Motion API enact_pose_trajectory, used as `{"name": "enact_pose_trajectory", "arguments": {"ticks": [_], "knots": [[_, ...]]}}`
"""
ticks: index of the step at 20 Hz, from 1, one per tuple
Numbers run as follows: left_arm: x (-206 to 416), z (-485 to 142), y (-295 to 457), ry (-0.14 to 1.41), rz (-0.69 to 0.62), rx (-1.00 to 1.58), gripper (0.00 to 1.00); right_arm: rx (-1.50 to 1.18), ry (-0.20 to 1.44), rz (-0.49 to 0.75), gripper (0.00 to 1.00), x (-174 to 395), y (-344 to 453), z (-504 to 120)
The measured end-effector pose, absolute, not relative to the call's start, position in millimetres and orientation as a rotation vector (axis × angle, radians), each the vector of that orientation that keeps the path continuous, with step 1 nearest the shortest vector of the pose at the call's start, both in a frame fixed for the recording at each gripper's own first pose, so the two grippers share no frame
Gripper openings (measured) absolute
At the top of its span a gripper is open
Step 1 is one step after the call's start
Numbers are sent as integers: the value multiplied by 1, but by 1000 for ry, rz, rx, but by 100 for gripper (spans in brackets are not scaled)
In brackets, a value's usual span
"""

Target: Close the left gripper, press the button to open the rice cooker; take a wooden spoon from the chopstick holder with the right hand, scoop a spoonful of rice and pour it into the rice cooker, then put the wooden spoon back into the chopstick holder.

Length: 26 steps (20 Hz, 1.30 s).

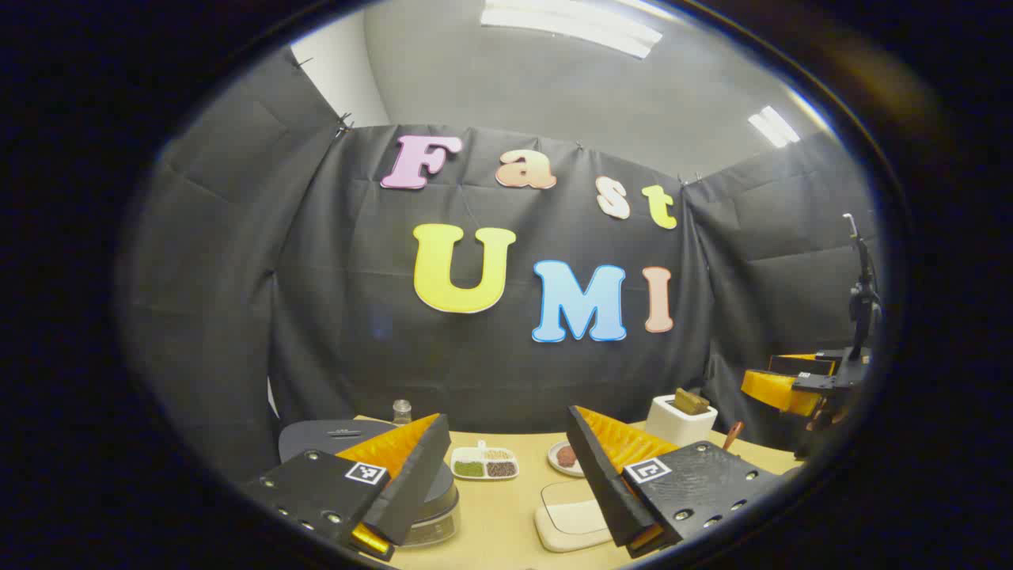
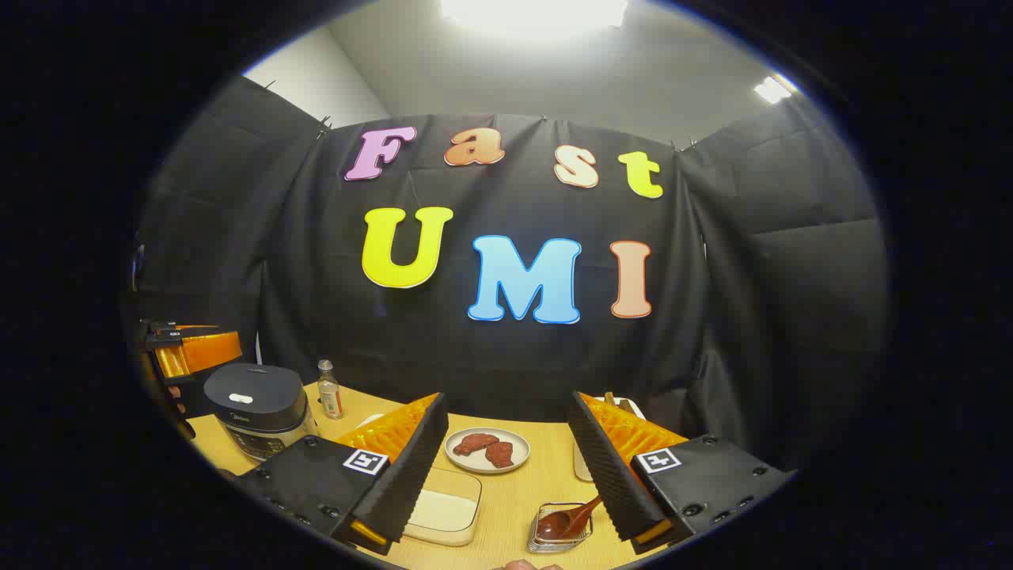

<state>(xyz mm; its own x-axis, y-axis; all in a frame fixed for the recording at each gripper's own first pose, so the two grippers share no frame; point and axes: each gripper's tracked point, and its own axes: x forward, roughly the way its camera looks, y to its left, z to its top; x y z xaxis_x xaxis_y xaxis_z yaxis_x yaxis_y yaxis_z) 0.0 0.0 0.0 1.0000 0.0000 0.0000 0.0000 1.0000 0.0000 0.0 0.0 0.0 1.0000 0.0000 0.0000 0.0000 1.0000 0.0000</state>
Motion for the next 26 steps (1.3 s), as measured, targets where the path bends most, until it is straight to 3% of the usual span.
{"name": "enact_pose_trajectory", "arguments": {"ticks": [11,12,14,15,26], "knots": [[10,-23,-9,46,-24,35,93,13,16,-14,93,1,-1,-8],[12,-25,-11,49,-29,28,93,16,25,-7,98,3,1,-11],[14,-27,-14,53,-31,24,93,22,40,4,93,6,4,-15],[15,-27,-15,54,-30,28,93,22,43,6,98,8,4,-15],[17,-20,7,33,29,20,93,26,42,27,98,11,8,-16]]}}
